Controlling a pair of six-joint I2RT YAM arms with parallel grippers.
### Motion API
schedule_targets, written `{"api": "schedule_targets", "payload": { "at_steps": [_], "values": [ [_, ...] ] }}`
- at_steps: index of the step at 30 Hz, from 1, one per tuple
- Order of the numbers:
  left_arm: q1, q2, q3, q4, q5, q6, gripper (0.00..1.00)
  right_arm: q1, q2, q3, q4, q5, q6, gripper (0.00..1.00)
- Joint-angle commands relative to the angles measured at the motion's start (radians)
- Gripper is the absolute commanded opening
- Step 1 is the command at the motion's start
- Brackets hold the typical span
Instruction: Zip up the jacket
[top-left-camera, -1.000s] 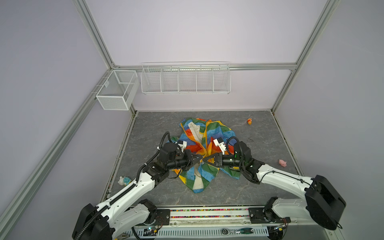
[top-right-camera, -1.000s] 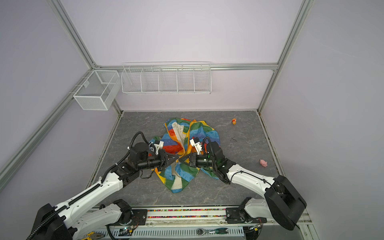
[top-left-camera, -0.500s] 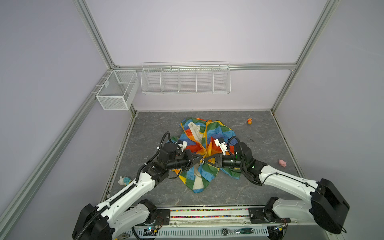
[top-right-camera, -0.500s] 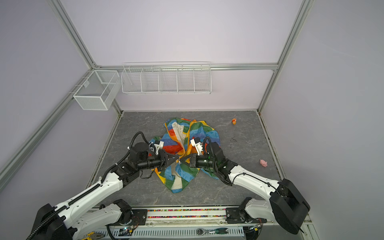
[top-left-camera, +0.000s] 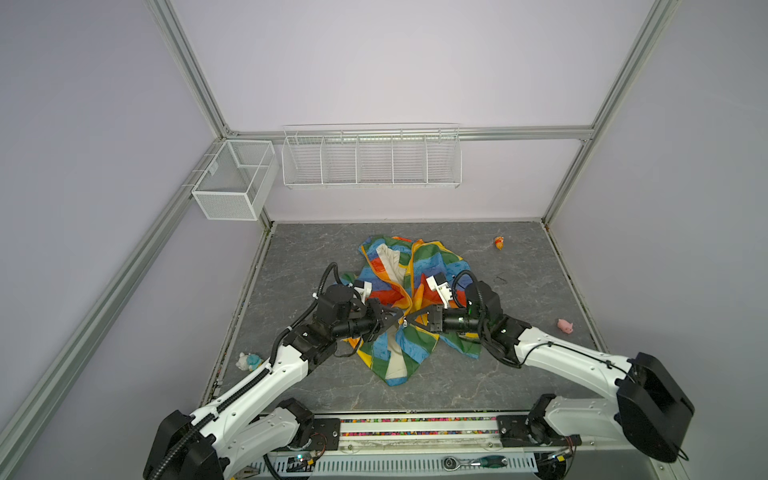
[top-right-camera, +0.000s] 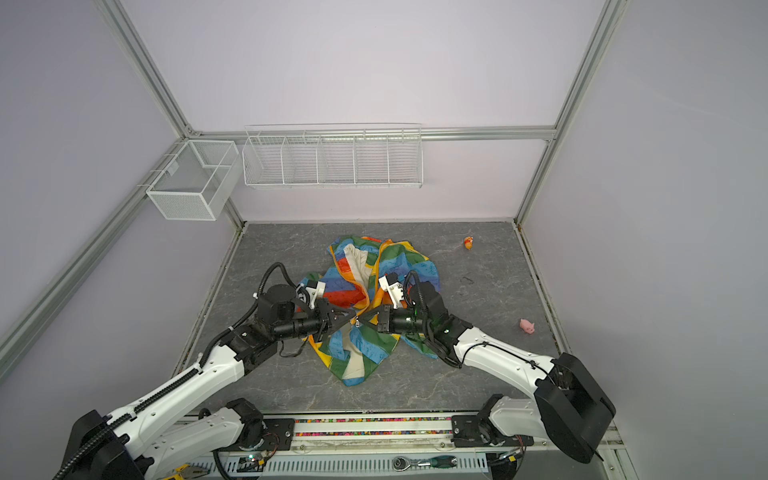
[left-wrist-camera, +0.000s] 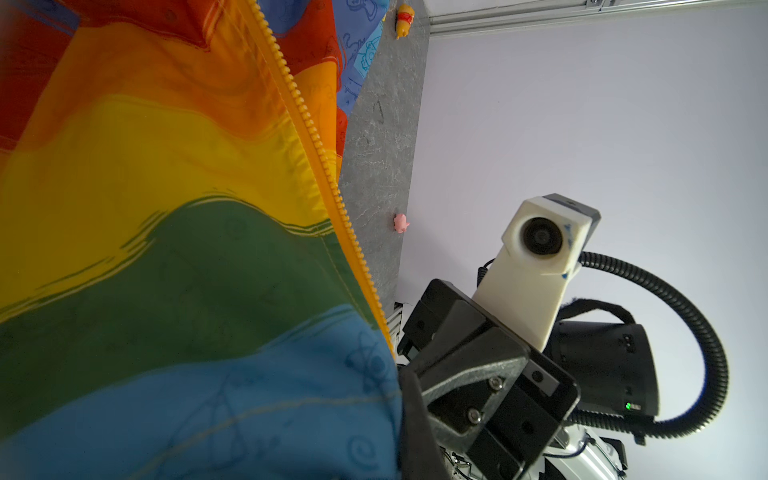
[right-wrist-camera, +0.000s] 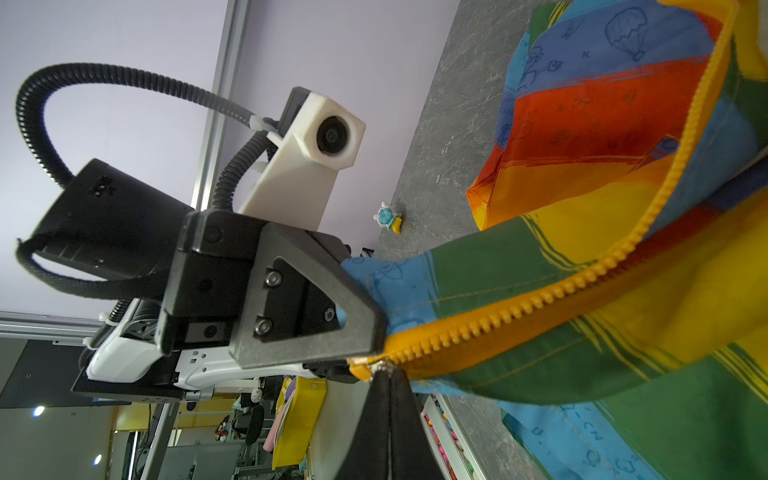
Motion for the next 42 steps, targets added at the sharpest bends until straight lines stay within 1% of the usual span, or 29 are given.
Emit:
{"api": "schedule_targets", "payload": {
  "at_steps": [1,5,9,14,21,22,24,27,28,32,34,37,42],
  "values": [
    [-0.018,-0.025,0.049,0.038,0.079,0.013,0.00,0.006,-0.017,-0.020,-0.019,0.072,-0.019,0.06],
    [-0.018,-0.033,0.039,0.035,0.082,0.011,0.00,0.002,-0.025,-0.014,-0.105,0.144,-0.071,0.06],
    [-0.019,-0.045,0.036,0.028,0.087,0.013,0.00,-0.012,0.009,-0.016,-0.100,0.164,-0.080,0.06],
    [-0.020,-0.061,0.024,0.021,0.088,0.014,0.00,-0.024,0.044,-0.017,-0.074,0.165,-0.071,0.06],
    [-0.018,-0.054,0.016,0.054,0.082,0.017,0.00,-0.039,0.042,-0.018,-0.074,0.090,-0.028,0.07],
    [-0.018,-0.048,0.014,0.064,0.082,0.016,0.00,-0.043,0.034,-0.026,-0.072,0.081,-0.015,0.13],
    [-0.020,-0.042,0.013,0.085,0.081,0.016,0.00,-0.048,0.007,-0.052,-0.052,0.071,0.017,0.28],
    [-0.018,-0.033,0.013,0.124,0.070,0.027,0.00,-0.050,-0.059,-0.077,-0.075,0.087,0.044,0.46],
    [-0.019,-0.030,0.012,0.137,0.065,0.032,0.00,-0.050,-0.084,-0.081,-0.092,0.097,0.051,0.50],
    [-0.018,-0.008,-0.010,0.226,0.068,0.024,0.00,-0.051,-0.173,-0.072,-0.149,0.126,0.073,0.59],
    [-0.019,-0.001,-0.025,0.280,0.077,0.011,0.00,-0.053,-0.199,-0.067,-0.142,0.127,0.098,0.63],
    [-0.019,-0.002,-0.030,0.316,0.079,0.008,0.00,-0.056,-0.200,-0.067,-0.082,0.110,0.153,0.66],
    [-0.019,-0.012,-0.028,0.331,0.079,0.008,0.00,-0.057,-0.170,-0.061,0.025,0.081,0.217,0.66]
  ]
}}
